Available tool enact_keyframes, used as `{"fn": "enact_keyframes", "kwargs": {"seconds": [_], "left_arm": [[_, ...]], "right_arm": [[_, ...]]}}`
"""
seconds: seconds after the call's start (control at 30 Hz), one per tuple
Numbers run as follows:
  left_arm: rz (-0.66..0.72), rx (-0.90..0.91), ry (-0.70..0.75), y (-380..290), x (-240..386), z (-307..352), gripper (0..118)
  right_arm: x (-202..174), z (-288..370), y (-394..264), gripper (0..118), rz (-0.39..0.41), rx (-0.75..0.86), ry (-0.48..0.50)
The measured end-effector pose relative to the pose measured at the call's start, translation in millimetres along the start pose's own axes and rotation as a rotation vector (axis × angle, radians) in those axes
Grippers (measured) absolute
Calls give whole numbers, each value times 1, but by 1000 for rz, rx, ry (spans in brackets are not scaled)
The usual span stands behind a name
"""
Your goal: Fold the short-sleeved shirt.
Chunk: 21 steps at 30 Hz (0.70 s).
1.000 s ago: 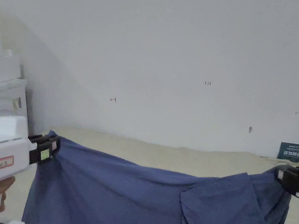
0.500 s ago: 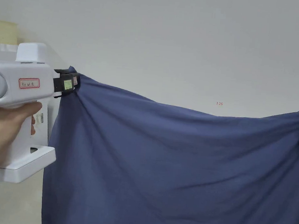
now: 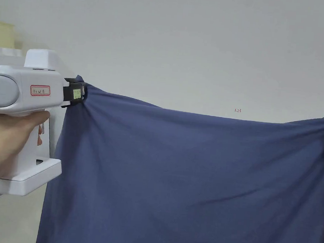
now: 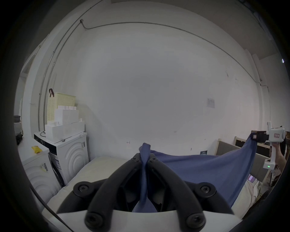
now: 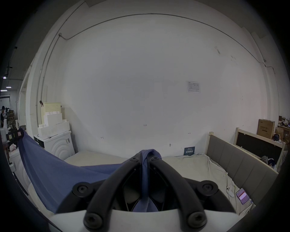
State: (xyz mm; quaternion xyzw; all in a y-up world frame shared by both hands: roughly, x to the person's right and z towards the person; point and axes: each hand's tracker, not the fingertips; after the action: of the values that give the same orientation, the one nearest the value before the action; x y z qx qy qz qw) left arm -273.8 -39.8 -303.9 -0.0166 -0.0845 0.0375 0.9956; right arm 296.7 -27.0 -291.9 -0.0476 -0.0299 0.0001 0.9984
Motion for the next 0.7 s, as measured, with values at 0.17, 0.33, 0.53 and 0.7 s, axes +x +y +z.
{"fn": "enact_keyframes", "kwargs": {"seconds": [0.17,0.33,0.53,0.7], "left_arm": [[24,12,2,-5,-1,-10,3],[13,-4,12,-9,0,-22,3],[0,-19,33,6,0,-68,3],[-19,-31,68,21,2,-110,3]], "right_arm": [[1,-11,-3,2,-14,1,-28],[-1,-23,-5,2,-9,2,-30],[-11,-60,21,2,24,7,-60],[-23,-97,44,2,45,-19,-83]]}}
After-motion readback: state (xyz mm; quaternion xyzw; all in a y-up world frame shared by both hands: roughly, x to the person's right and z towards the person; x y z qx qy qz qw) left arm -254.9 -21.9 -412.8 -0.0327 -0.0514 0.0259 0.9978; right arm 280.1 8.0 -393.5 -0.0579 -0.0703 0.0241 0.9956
